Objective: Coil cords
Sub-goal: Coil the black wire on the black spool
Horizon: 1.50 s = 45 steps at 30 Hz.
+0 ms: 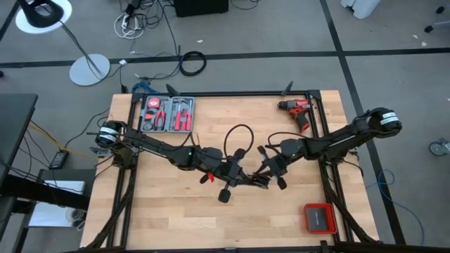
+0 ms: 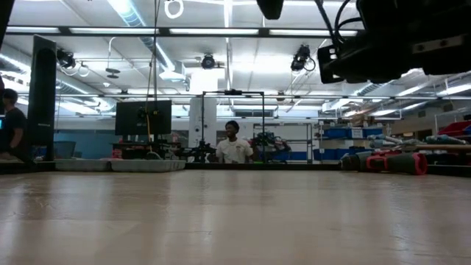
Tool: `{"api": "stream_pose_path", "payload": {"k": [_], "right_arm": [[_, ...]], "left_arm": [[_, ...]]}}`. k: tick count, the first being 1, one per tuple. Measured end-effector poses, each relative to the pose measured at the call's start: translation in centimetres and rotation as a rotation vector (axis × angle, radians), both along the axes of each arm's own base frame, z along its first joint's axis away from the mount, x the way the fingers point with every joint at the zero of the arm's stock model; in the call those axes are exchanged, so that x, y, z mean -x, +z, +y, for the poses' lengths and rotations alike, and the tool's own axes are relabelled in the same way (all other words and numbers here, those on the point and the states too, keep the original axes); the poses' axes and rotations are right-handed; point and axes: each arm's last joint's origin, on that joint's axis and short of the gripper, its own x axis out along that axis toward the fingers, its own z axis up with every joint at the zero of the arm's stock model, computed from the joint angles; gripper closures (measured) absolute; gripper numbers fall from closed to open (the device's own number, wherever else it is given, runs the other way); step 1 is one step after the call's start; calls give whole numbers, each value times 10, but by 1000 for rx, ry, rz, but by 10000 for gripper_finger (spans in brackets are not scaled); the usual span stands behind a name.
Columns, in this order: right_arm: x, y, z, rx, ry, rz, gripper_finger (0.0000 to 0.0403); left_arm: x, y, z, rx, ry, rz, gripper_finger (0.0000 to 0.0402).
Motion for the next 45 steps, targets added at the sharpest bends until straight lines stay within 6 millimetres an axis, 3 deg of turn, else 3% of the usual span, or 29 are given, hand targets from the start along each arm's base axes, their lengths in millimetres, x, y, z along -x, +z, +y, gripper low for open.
{"api": "stream_pose_path", "payload": {"k": [11, 17, 24, 35, 45], "right_arm": [[13, 5, -1, -64, 14, 106, 399], [17, 4, -3, -57, -36, 151, 399], [18, 4, -2, -74, -27, 163, 399], [18, 3, -4, -57, -67, 169, 399], [15, 7, -5, -41, -117, 106, 399]], "left_arm": [[3, -14, 5, -44, 145, 155, 401], [10, -7, 7, -59, 174, 175, 401], [17, 1, 9, -115, 242, 183, 401], [22, -6, 8, -143, 254, 271, 401], [31, -18, 10, -52, 311, 445, 401]]}}
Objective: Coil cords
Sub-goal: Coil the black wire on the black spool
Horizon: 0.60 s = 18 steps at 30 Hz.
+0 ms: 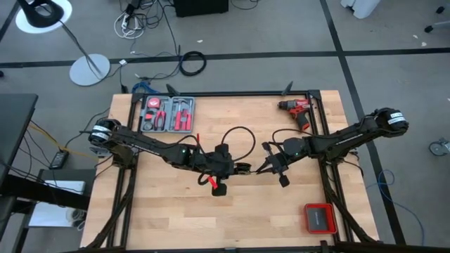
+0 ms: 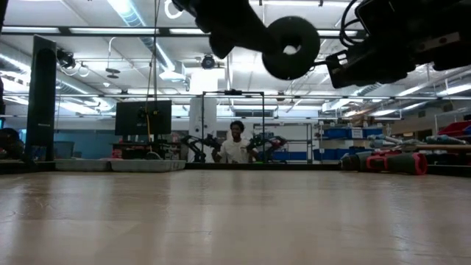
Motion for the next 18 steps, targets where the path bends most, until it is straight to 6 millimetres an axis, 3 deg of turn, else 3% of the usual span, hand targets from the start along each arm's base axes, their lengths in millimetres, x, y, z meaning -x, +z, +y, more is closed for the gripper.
{"api": "stream_pose_path", "payload": {"k": [11, 18], "right_arm": [[-4, 7, -1, -70, -76, -61, 397], [-5, 10, -1, -163, -113, -73, 396]], "left_arm": [[1, -5, -1, 61, 12, 43, 401], [-11, -35, -4, 37, 6, 76, 401]]}}
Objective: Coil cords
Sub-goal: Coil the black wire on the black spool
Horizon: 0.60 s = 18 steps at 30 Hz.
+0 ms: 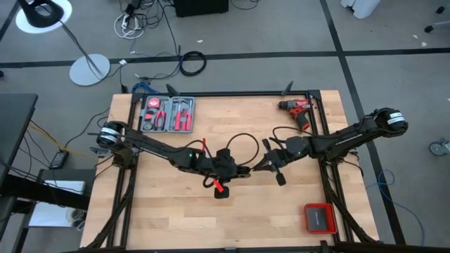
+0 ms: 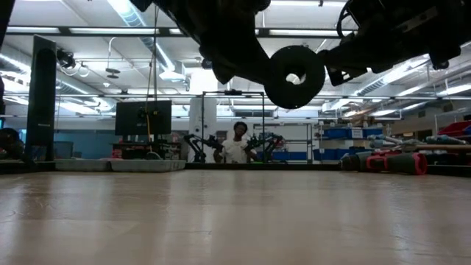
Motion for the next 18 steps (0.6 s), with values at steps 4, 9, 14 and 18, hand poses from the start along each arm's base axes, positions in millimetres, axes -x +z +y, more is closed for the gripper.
{"api": "stream_pose_path", "payload": {"k": [4, 9, 14, 18], "right_arm": [[0, 0, -2, -77, -37, 18, 389], [0, 0, -3, -203, -109, 61, 369], [0, -4, -4, -279, -186, 109, 359], [2, -9, -5, -305, -246, 172, 360]], "left_arm": [[-9, -9, 2, 0, 10, -33, 401], [-19, -30, 6, -2, 26, -13, 401], [-26, -53, 10, -7, 37, 28, 401], [-29, -74, 11, -18, 41, 76, 401]]}}
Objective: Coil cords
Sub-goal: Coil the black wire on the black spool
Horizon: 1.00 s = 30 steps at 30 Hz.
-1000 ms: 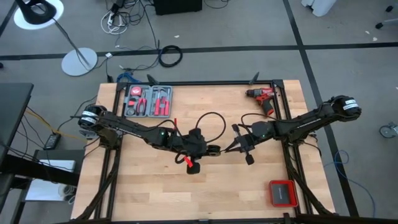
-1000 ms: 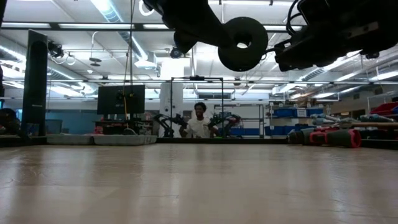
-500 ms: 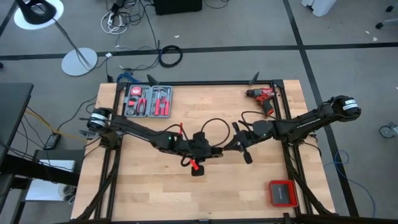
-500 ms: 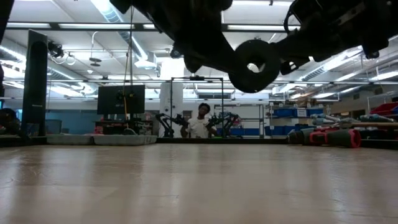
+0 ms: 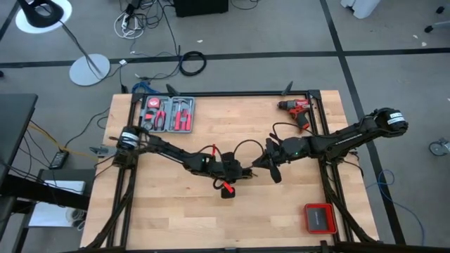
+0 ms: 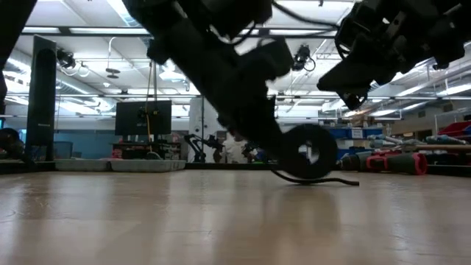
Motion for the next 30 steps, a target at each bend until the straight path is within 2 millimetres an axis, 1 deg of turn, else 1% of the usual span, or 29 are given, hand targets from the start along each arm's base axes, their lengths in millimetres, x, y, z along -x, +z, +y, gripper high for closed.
{"api": "stream_pose_path", "payload": {"k": [2, 7, 19, 23, 27, 30], "right_arm": [[0, -1, 0, -19, -12, 17, 360], [0, -1, 0, -56, -27, 22, 360], [1, -3, -1, -12, -41, 31, 355], [4, -9, -2, 5, -62, 76, 356], [10, -19, 0, -9, -57, 110, 356], [11, -20, 3, -15, -45, 110, 352]], "left_arm": [[-2, -9, 0, -6, 2, 13, 401], [-3, -20, 0, -14, 1, 38, 401], [-3, -20, 1, -7, -26, 49, 401], [-3, -21, 4, 1, -28, 62, 401], [-2, -22, 6, 0, -26, 77, 401], [-2, -22, 7, -1, -24, 82, 401]]}}
